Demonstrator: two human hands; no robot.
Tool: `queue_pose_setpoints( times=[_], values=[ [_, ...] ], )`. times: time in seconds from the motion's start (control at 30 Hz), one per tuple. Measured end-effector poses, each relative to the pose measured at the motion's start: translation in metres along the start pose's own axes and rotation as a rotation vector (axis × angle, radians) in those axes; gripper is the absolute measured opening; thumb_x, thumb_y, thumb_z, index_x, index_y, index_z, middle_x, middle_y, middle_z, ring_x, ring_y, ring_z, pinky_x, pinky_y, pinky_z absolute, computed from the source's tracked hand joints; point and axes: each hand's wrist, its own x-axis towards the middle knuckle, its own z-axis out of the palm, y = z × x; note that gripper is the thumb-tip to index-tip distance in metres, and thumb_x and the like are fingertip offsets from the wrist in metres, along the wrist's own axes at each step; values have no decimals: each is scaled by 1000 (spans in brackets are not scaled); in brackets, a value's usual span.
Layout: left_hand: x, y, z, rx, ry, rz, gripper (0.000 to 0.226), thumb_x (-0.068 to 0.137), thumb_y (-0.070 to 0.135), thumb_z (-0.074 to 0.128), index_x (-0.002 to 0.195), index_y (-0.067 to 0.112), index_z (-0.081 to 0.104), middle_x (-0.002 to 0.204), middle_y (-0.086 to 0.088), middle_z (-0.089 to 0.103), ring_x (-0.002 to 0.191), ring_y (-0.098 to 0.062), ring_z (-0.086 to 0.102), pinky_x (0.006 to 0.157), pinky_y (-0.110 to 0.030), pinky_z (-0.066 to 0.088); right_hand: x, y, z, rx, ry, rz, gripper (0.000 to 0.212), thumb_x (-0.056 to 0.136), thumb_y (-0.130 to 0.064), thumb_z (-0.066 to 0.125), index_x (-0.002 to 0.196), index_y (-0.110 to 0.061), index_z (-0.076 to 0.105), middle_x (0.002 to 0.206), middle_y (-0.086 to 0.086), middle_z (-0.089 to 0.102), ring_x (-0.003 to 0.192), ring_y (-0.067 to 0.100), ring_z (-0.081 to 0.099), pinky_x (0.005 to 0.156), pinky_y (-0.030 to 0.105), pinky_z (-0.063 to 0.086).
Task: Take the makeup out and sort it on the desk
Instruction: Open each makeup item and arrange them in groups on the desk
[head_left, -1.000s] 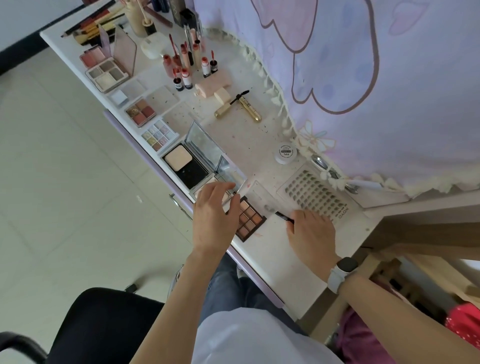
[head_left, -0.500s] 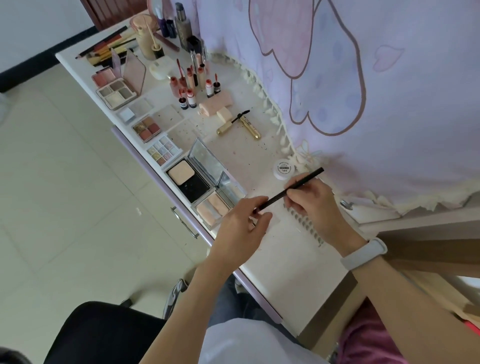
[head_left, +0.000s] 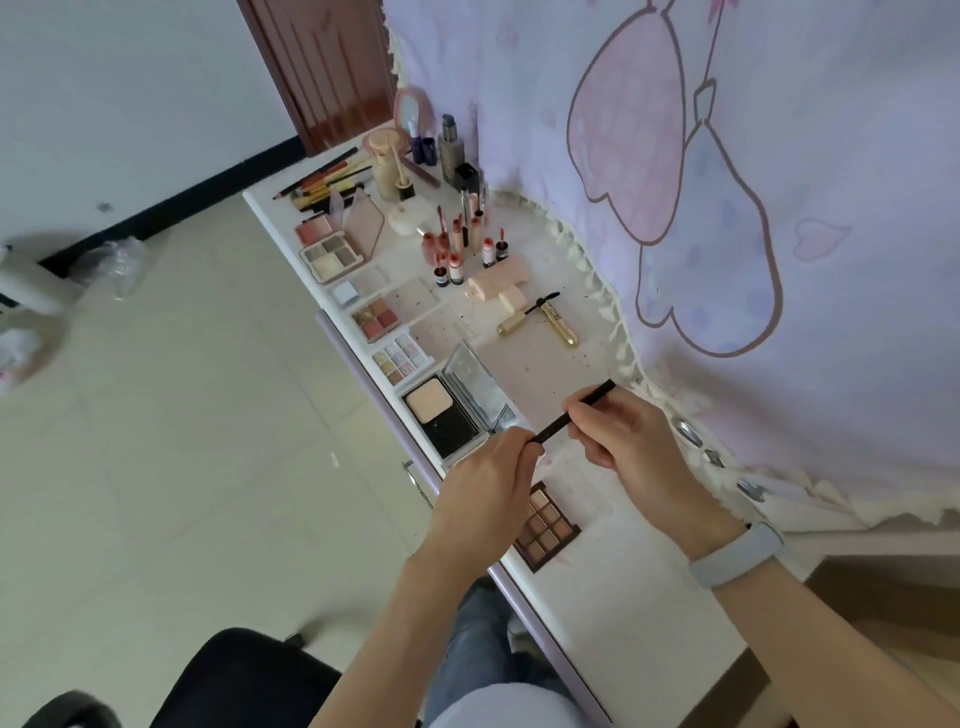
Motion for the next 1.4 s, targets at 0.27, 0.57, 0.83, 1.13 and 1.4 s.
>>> queue_pose_setpoints(
  times=[0.27,0.57,0.83,1.13,1.4],
  values=[
    [13,-2,-24,36,124,-47,18,96,18,44,92,11,60,53,15,37,42,-4,36,45,-12,26,23,-17,23,59,-8,-5,14,88,-6,54,79,-5,64,49,-7,46,48,9,36,48,20,31],
    [63,-37,-70,-16,84,-99,18,96,27,44,87,21,58,56,6,50,49,-12,44,49,-21,36,83,-33,59,-11,-102,-67,24,93,-4,46,79,-10,64,47,-9,47,48,5,38,50,17,33],
    [162,-117,-147,-48,97,14,19,95,17,45,100,14,63,70,7,56,61,-12,50,57,-27,41,199,-58,137,-130,-94,-69,19,88,-7,55,85,-18,70,55,-8,57,54,9,46,54,16,40],
    [261,-232,-224,86,148,-51,20,93,25,50,108,25,63,51,20,40,47,-4,45,48,-21,34,340,-76,235,-337,-137,-50,15,87,-8,56,78,-14,67,62,0,59,51,0,48,55,14,39],
    [303,-327,-244,-182,62,-345,16,94,7,39,105,19,43,85,8,64,48,2,51,43,-9,37,457,-67,248,-645,-15,-84,11,90,-11,52,93,-13,62,77,-4,64,64,5,55,58,15,43]
  ],
)
